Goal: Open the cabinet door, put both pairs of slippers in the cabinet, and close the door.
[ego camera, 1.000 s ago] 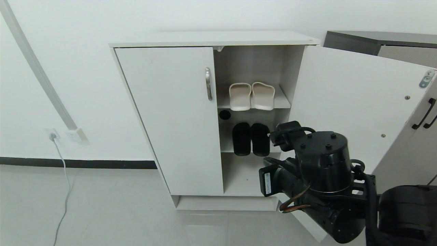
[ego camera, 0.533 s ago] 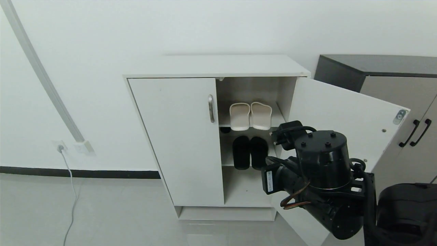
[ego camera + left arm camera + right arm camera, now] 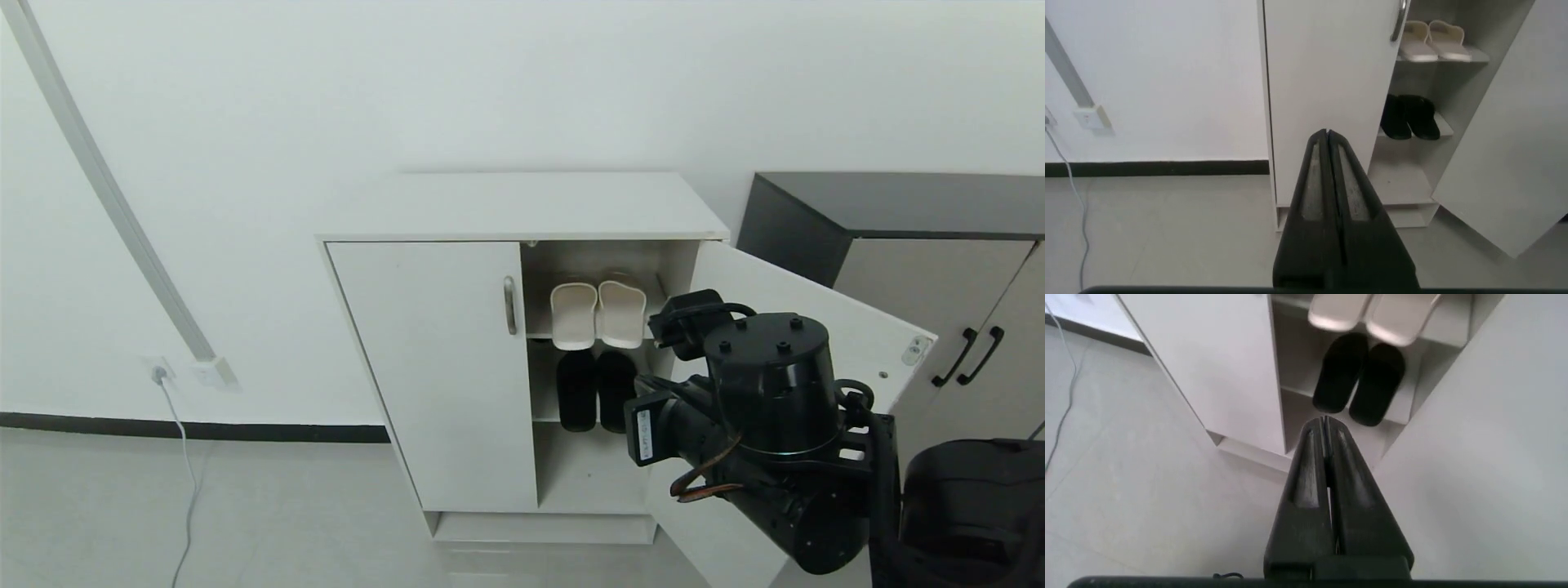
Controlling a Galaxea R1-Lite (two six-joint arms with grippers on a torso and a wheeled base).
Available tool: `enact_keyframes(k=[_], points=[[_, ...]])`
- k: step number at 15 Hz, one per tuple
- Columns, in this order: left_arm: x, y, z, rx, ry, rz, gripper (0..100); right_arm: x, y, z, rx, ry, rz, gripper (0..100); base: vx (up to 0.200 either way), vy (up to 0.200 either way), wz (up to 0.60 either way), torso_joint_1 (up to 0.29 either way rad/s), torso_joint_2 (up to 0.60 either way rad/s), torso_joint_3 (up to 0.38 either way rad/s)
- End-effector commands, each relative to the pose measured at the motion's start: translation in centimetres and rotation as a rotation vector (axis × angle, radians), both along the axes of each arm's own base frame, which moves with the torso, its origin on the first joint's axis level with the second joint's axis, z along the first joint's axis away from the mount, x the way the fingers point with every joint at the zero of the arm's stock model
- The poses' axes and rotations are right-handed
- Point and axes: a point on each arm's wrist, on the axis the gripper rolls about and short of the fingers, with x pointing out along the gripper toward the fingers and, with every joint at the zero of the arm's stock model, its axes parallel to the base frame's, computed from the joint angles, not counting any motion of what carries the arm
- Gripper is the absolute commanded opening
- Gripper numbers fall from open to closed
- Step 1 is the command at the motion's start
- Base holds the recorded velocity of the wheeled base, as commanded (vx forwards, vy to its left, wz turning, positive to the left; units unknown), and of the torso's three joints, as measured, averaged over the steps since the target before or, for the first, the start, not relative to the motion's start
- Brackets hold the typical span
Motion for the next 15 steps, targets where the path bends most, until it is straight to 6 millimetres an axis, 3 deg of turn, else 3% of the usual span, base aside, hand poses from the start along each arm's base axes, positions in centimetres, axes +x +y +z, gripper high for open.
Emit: enact_keyframes(k=[1,15], points=[[0.01,0.0,0.0,-0.001,0.001,0.0,0,-0.06,-0.02,0.1,0.002,-0.002,0.001,0,0.0,0.0,0.0,0.188,-0.49,-0.315],[0.01,0.0,0.0,-0.001,0.001,-0.002,0,-0.03,-0.15,-0.09,-0.002,0.003,0.0,0,0.0,0.0,0.0,0.226,-0.55,-0.324]])
